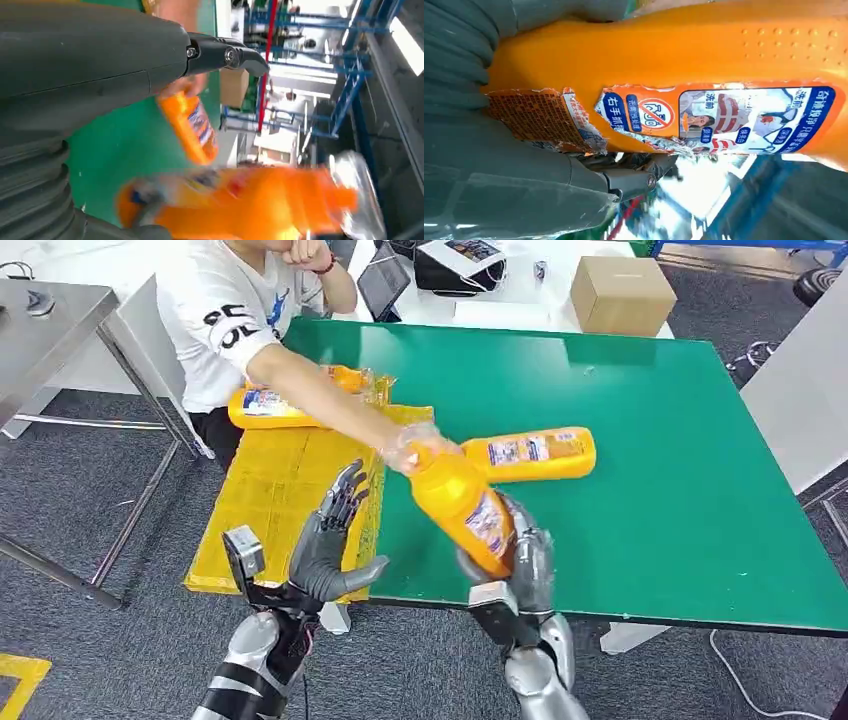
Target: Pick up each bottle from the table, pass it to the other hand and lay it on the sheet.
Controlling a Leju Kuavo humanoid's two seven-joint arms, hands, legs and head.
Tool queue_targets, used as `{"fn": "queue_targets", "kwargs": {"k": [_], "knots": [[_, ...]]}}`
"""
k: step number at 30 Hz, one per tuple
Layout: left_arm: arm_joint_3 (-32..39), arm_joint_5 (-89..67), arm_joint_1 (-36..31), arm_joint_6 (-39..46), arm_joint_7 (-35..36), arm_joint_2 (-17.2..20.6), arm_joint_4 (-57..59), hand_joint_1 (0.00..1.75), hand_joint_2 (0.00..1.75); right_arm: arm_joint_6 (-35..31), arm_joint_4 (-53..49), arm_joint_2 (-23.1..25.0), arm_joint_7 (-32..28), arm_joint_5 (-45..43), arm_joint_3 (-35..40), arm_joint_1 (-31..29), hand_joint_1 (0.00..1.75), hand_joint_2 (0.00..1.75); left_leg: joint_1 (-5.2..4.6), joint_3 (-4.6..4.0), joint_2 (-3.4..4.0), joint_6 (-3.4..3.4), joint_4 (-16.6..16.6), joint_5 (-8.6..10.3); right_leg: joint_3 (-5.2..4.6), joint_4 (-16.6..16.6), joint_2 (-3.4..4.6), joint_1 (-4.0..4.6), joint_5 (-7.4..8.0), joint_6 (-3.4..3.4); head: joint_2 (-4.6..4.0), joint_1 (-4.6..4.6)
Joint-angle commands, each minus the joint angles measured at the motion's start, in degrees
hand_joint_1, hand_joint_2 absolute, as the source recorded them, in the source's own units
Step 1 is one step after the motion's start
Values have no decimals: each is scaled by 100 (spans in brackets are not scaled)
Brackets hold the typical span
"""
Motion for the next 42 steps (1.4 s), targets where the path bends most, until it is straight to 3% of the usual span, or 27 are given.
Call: {"fn": "queue_targets", "kwargs": {"k": [1,28,29,42], "knots": [[-243,106,-252,-61,62,267,412,0,175,286,1376,121,-31,67,689,-285,175,175,9,29,10,-10,-7,-8,28,-12,17,8,-2,-11,0,0],[-361,49,-273,-109,64,268,503,0,175,202,1762,224,-31,127,954,-406,175,175,7,21,6,-11,-5,-7,21,-8,12,7,-3,-11,0,0],[-561,-76,-294,-253,187,337,563,0,175,484,2079,284,41,239,1150,-547,175,175,4,15,5,-8,-6,-4,15,-6,10,3,-2,-9,0,0],[-690,-119,-306,-325,100,360,668,0,175,225,2599,434,-31,150,1263,-732,175,175,3,13,2,-6,-5,-3,12,-5,6,2,-2,-7,0,2]]}}
